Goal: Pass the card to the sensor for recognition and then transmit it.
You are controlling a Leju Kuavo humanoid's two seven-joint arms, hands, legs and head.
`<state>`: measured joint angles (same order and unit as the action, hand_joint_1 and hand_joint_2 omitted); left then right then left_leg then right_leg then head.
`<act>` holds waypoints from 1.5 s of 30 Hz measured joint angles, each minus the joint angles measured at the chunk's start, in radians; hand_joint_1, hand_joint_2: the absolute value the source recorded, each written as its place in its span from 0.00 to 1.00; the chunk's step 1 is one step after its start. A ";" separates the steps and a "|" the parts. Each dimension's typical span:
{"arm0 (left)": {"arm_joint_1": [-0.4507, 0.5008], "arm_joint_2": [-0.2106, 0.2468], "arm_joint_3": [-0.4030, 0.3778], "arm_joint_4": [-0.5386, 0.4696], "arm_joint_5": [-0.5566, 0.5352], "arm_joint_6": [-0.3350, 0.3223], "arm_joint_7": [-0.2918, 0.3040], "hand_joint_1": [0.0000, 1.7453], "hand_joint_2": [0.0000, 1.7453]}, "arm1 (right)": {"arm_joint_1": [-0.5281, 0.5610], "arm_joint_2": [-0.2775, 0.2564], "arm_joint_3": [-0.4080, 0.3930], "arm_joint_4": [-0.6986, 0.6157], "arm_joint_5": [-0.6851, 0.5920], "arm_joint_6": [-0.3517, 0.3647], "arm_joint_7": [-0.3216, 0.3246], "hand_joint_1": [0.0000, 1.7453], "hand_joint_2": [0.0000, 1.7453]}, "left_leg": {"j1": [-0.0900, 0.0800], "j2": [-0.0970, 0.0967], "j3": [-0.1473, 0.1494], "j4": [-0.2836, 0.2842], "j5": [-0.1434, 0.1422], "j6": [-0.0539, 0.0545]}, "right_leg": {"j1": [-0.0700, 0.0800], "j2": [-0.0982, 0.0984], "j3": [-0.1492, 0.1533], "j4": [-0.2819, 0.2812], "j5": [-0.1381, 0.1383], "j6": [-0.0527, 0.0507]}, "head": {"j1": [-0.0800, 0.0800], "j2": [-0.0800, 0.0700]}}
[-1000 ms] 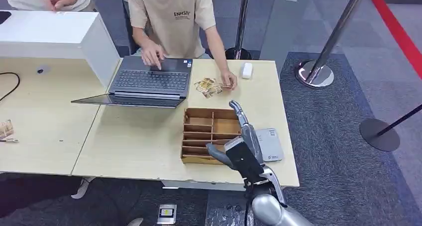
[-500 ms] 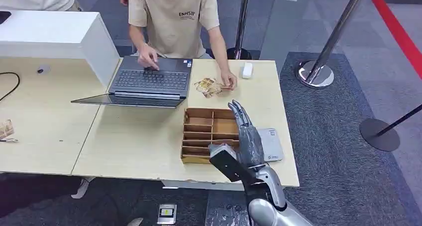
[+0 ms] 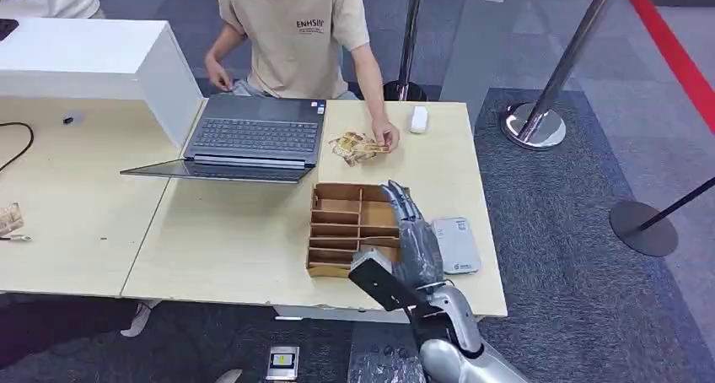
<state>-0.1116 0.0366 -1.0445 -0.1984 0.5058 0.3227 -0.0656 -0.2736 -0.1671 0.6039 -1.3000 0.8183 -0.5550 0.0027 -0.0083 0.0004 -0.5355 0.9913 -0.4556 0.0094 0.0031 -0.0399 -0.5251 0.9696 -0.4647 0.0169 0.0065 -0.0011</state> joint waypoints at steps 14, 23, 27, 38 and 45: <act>0.000 0.000 0.002 0.000 0.008 0.000 -0.001 0.00 1.00 | -0.011 -0.006 0.017 0.064 0.021 0.006 0.008 0.20 1.00 | 0.000 0.000 0.000 0.000 0.000 0.000 | 0.000 0.000 0.000 0.000 0.000 0.000 | 0.000 0.000; 0.000 0.000 0.002 0.000 0.011 0.000 -0.002 0.00 1.00 | -0.020 -0.013 0.027 0.103 0.047 0.009 0.018 0.09 1.00 | 0.000 0.000 0.000 0.000 0.000 0.000 | 0.000 0.000 0.000 0.000 0.000 0.000 | 0.000 0.000; 0.000 0.000 0.002 0.000 0.011 0.000 -0.002 0.00 1.00 | -0.024 -0.015 0.028 0.114 0.055 0.012 0.022 0.10 1.00 | 0.000 0.000 0.000 0.000 0.000 0.000 | 0.000 0.000 0.000 0.000 0.000 0.000 | 0.000 0.000; -0.001 0.000 0.003 0.000 0.012 0.000 -0.002 0.00 1.00 | -0.039 -0.026 0.043 0.137 0.097 0.037 0.043 0.12 1.00 | 0.000 0.000 0.000 0.000 0.000 0.000 | 0.000 0.000 0.000 0.000 0.000 0.000 | 0.000 0.000; -0.002 0.000 0.003 0.000 0.012 0.000 -0.002 0.00 1.00 | -0.048 -0.037 0.052 0.146 0.131 0.051 0.063 0.27 1.00 | 0.000 0.000 0.000 0.000 0.000 0.000 | 0.000 0.000 0.000 0.000 0.000 0.000 | 0.000 0.000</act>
<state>-0.1135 0.0366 -1.0414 -0.1984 0.5177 0.3227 -0.0672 -0.3216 -0.2037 0.6558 -1.1536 0.9491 -0.5035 0.0656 -0.0084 0.0004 -0.5355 0.9913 -0.4557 0.0095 0.0030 -0.0399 -0.5251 0.9695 -0.4647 0.0169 0.0065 -0.0011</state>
